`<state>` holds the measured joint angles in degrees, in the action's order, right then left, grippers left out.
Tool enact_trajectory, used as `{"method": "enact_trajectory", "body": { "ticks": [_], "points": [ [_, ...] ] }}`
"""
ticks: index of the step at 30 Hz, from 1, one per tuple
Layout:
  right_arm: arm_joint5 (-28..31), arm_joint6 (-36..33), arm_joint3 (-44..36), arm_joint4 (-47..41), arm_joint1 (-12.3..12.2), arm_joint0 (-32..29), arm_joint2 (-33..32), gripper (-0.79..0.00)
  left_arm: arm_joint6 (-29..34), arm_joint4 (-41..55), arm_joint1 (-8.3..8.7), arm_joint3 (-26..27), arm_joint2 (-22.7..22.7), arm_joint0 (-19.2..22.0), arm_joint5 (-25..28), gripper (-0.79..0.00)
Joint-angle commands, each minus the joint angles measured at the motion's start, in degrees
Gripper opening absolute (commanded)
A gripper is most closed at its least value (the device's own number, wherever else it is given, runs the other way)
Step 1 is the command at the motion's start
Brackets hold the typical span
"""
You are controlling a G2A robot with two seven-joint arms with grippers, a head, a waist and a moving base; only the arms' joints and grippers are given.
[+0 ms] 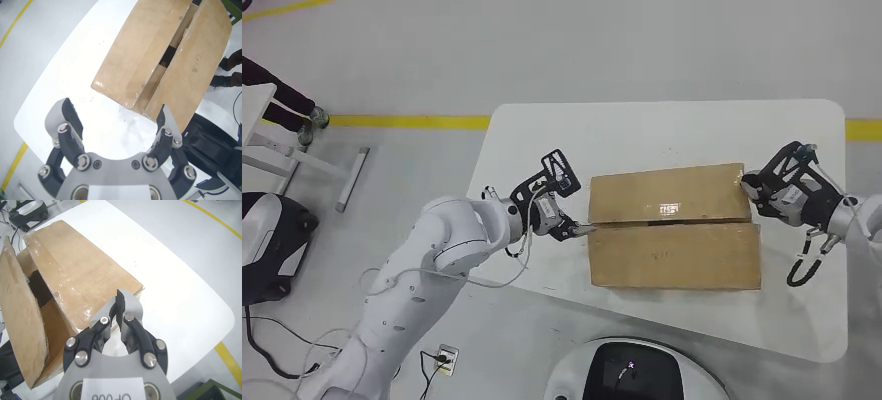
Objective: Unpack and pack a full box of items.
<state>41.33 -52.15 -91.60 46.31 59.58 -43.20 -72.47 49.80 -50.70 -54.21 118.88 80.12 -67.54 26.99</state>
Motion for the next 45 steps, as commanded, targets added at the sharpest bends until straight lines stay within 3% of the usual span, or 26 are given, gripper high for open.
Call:
{"method": "enact_trajectory", "body": {
  "ticks": [1,4,7,10,12,17,22,29,35,38,39,40,42,45],
  "points": [
    [-0.34,0.19,-0.10,-0.16,-0.07,-0.07,0.25,-0.785,0.23,-1.69,-0.12,-0.74,-2.37,1.12,0.71,-0.416],
    [-0.93,0.64,-0.11,-0.35,-0.20,-0.33,0.49,-0.785,-0.06,-5.98,-0.40,-1.95,-5.80,2.58,0.53,-0.471],
    [-1.37,1.12,-0.20,-0.46,-0.38,-0.65,0.43,-0.785,-0.88,-8.40,-0.74,-3.40,-8.32,3.62,-0.78,-0.465],
    [-1.67,1.79,-0.59,-0.91,-0.61,-1.11,-0.10,-0.785,-1.19,-11.14,-1.05,-4.91,-10.37,4.57,-2.26,-0.591],
    [-2.01,2.57,-1.31,-1.37,-0.78,-1.56,-0.69,-0.785,-1.49,-11.51,-1.25,-5.59,-11.49,5.14,-2.43,-0.616],
    [-4.90,5.77,-5.54,-3.14,-1.26,-3.71,-3.66,-0.785,-1.39,-12.08,-1.56,-6.63,-12.96,6.34,-2.61,-0.597],
    [-12.02,8.19,-12.44,-5.52,-1.25,-7.26,-4.28,-0.785,-1.36,-12.17,-1.76,-7.21,-13.57,6.85,-2.89,-0.610],
    [-22.40,12.06,-15.79,-7.45,0.03,-10.93,3.09,-0.785,-1.36,-11.79,-1.88,-7.85,-13.45,6.80,-3.47,-0.625],
    [-26.37,17.09,-15.55,-4.80,1.05,-13.18,8.71,-0.785,-1.24,-11.30,-1.94,-8.01,-12.98,6.83,-3.77,-0.579],
    [-27.52,17.05,-15.03,-3.61,1.33,-13.60,10.24,-0.785,-1.15,-10.94,-1.85,-7.86,-12.25,6.37,-3.65,-0.606],
    [-28.09,16.20,-15.07,-1.37,1.32,-13.49,10.67,-0.785,-1.13,-10.76,-1.80,-7.64,-11.91,6.11,-3.58,-0.560],
    [-28.48,16.08,-15.26,-0.48,1.40,-13.58,11.17,-0.785,-1.01,-10.58,-1.73,-7.39,-11.48,5.79,-3.50,-0.465],
    [-29.06,16.71,-14.97,0.19,1.56,-13.85,11.68,-0.785,-0.68,-10.02,-1.56,-6.65,-10.27,4.97,-3.75,0.000],
    [-29.83,18.00,-14.65,3.11,1.72,-14.05,12.26,-0.785,0.21,-8.32,-1.18,-5.19,-7.13,2.88,-4.98,0.000]
  ]
}}
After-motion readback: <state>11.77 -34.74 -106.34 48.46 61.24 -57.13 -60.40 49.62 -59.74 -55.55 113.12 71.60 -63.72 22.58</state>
